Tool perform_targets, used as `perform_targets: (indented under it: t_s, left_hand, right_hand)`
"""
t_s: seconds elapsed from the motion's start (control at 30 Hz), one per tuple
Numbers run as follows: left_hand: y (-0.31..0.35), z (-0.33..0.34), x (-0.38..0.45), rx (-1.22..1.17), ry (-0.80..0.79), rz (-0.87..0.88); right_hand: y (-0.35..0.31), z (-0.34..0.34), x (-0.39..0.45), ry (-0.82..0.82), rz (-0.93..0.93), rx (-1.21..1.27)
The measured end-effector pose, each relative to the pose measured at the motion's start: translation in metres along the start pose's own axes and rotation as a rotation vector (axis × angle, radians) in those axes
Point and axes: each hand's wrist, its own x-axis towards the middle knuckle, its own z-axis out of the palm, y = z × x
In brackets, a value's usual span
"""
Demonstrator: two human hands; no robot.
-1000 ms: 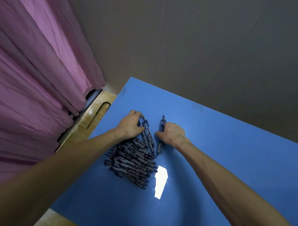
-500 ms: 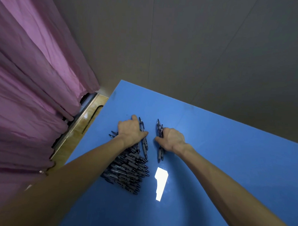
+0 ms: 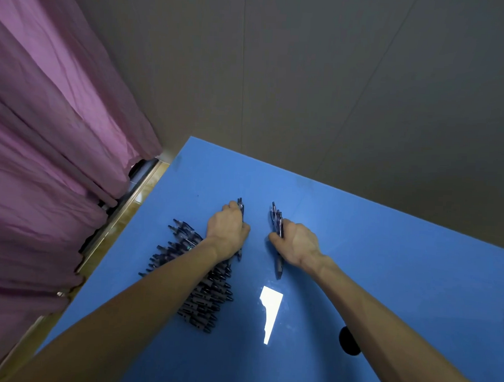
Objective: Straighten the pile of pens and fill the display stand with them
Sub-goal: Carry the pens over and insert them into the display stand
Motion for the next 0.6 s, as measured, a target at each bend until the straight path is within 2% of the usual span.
perform_targets:
  t_s: [0.13, 0.23, 0.47, 0.6]
  left_hand:
    - [0.006, -0.001, -0.004, 0.148, -0.019, 0.039]
    - [0.007, -0.006, -0.003, 0.145, -0.011, 0.047]
    - [-0.011, -0.025, -0.013, -0.332, 0.049, -0.062]
    - [-0.016, -0.046, -0.031, -0.420, 0.087, 0.007]
  right_hand:
    - [0.002, 0.002, 0.001, -0.003, -0.040, -0.034]
    - [0.000, 0.000, 0.004, -0.028, -0.053, -0.038]
    - [0.002, 0.001, -0.006, -0.047, -0.041, 0.132]
    - [0.001, -0.003, -0.023, -0.001, -0.034, 0.219]
